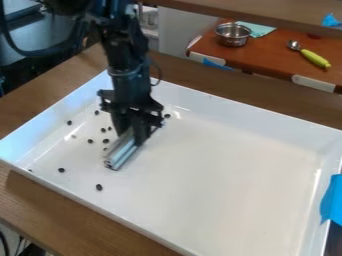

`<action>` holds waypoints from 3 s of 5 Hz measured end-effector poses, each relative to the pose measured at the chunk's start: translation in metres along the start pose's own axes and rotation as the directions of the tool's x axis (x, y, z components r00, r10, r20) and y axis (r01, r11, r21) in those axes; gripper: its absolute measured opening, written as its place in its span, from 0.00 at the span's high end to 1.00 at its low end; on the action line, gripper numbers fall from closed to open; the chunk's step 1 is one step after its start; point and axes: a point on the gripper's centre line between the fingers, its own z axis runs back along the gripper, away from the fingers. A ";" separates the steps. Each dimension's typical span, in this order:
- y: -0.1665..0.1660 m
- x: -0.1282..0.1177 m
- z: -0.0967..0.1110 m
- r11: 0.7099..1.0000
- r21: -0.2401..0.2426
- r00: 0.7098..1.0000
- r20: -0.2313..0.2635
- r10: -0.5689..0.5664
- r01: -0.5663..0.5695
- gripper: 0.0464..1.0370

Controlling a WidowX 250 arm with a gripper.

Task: Sweep into pile

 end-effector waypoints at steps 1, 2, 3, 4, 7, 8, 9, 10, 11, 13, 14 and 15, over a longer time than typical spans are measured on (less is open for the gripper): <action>0.021 -0.005 0.000 1.000 0.011 1.000 -0.009 -0.011 0.011 0.67; 0.033 -0.007 0.001 0.999 0.026 1.000 -0.009 -0.023 0.023 0.67; 0.046 -0.012 0.006 0.999 0.028 1.000 -0.008 -0.026 0.027 0.67; 0.043 -0.014 0.016 1.000 -0.010 1.000 -0.005 0.000 0.000 0.67; -0.031 0.006 0.059 0.992 -0.126 0.999 0.030 -0.017 0.021 0.67; -0.048 0.016 0.039 0.995 -0.096 0.999 0.034 -0.024 0.027 0.67; -0.052 0.023 0.017 0.999 -0.050 1.000 0.024 -0.019 0.020 0.67; -0.047 0.035 0.003 1.000 -0.007 1.000 0.022 0.004 -0.004 0.67; -0.046 0.043 0.001 1.000 -0.005 1.000 0.023 0.003 -0.002 0.67; -0.023 0.047 0.005 0.997 -0.024 0.997 0.016 0.080 -0.080 0.67; -0.010 0.053 0.007 0.993 -0.026 0.993 0.027 0.116 -0.115 0.67; 0.003 0.053 0.009 0.989 -0.023 0.988 0.029 0.150 -0.149 0.67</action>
